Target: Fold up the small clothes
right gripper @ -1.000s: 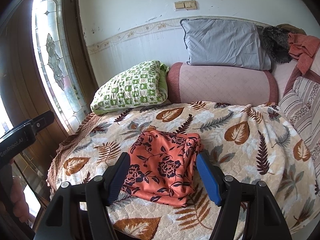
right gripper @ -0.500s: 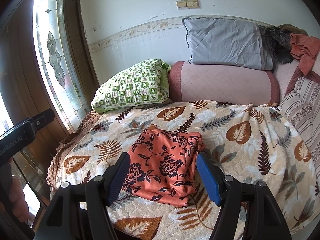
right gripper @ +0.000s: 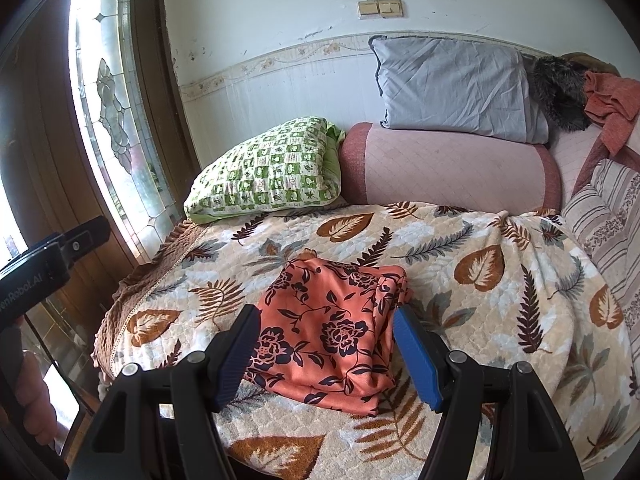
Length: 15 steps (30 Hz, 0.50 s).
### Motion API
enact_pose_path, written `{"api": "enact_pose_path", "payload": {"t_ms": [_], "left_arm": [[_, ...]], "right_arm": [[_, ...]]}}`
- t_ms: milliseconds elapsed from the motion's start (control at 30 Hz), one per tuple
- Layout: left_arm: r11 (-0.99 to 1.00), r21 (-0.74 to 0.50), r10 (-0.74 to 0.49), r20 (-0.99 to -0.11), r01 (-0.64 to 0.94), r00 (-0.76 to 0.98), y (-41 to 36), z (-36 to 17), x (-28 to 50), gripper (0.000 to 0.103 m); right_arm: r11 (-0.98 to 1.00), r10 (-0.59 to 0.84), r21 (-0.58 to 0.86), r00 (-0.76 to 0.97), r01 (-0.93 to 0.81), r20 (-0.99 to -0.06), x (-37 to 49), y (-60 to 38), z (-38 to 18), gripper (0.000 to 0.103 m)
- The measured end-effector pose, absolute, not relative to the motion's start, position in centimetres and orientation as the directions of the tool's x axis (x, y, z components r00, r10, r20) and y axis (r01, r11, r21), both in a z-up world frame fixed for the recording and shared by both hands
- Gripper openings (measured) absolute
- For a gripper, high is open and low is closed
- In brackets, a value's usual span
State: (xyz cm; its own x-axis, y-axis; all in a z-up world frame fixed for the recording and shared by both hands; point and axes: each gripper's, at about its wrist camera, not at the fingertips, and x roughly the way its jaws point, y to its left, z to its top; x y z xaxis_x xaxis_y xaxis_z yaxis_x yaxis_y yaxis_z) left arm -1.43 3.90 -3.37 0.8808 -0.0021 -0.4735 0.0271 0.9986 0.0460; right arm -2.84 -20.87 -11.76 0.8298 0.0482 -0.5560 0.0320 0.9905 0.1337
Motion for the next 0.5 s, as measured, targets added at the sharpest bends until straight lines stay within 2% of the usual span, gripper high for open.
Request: {"api": "enact_pose_path", "payload": {"t_ms": [500], "left_arm": [[0.999,0.030,-0.007,-0.477,0.024,0.879,4.54,-3.48,-0.73,0.089]], "right_arm": [[0.988,0.023,0.142,0.850,0.061,-0.527,-2.27,-21.48,-10.86,0.072]]}}
